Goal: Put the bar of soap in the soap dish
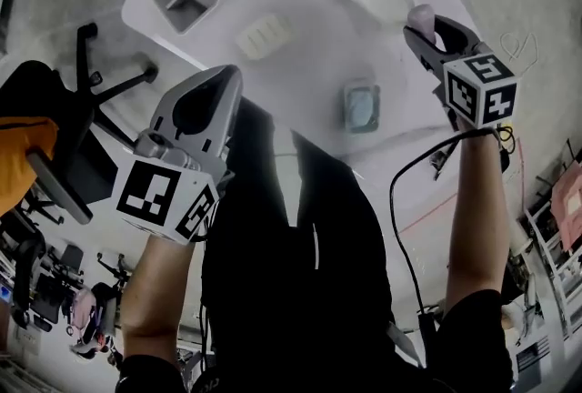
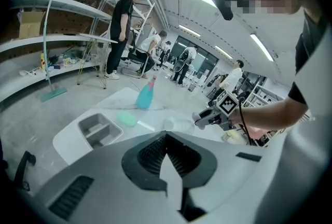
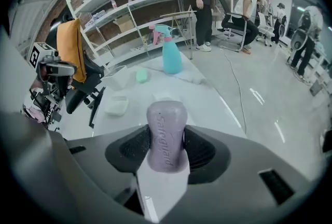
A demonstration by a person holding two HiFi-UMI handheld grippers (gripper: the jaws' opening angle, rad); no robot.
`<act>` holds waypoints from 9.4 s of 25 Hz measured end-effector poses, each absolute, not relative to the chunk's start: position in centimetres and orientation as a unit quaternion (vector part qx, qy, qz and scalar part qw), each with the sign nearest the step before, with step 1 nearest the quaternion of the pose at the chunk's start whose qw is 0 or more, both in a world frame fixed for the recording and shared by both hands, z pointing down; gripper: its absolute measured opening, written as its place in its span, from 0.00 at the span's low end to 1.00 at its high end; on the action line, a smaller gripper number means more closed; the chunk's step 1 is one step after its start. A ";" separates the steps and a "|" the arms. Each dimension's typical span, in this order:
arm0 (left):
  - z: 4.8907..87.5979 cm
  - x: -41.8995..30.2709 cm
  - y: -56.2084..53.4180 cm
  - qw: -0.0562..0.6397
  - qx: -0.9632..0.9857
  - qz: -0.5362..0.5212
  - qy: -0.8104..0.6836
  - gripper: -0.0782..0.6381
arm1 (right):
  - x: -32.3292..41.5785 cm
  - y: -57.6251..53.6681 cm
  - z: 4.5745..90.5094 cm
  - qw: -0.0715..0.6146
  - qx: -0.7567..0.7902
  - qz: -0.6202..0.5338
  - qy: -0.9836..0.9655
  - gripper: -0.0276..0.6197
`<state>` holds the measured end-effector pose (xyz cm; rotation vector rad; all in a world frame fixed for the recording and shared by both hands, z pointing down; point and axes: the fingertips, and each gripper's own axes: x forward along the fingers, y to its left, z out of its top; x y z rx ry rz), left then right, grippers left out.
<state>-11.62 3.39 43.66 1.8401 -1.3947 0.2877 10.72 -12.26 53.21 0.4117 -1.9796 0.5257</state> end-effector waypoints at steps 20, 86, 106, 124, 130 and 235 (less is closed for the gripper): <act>46.6 -13.2 4.1 0.415 0.719 0.100 -0.549 0.12 | 6.7 -12.8 56.1 0.590 0.130 0.117 -0.788 0.37; 21.7 -14.6 0.7 0.263 0.794 0.093 -0.540 0.12 | 6.0 -4.5 24.4 0.342 0.274 0.183 -0.880 0.07; 4.8 -7.6 4.1 0.154 0.810 0.048 -0.563 0.12 | 7.6 1.3 2.2 0.093 0.235 0.132 -0.958 0.07; 3.0 -4.8 3.5 0.153 0.801 0.038 -0.577 0.12 | 11.3 0.2 1.7 0.071 0.221 0.138 -0.963 0.07; 2.6 -4.6 3.0 0.153 0.794 0.031 -0.587 0.12 | 11.8 -0.4 1.9 0.070 0.214 0.145 -0.963 0.07; 40.7 -29.3 -2.6 0.353 0.734 0.060 -0.577 0.12 | -16.1 -7.0 44.3 0.295 0.109 0.367 -0.876 0.07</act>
